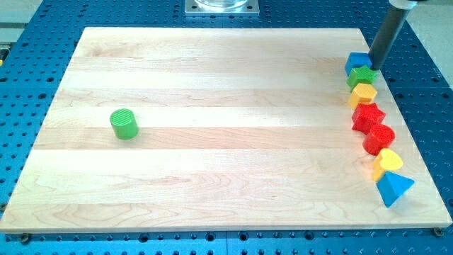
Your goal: Move the green circle above the cube
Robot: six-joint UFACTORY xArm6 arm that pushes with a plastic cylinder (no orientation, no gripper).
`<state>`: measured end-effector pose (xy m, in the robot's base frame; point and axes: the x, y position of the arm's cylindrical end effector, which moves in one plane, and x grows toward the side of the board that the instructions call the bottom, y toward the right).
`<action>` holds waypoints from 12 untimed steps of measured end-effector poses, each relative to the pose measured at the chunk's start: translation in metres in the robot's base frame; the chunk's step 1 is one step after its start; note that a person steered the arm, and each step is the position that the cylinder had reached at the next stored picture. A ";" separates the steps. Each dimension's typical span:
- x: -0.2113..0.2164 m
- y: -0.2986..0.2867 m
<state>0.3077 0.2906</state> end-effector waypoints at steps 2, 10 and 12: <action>-0.074 -0.079; 0.069 -0.291; 0.108 -0.392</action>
<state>0.4154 -0.1011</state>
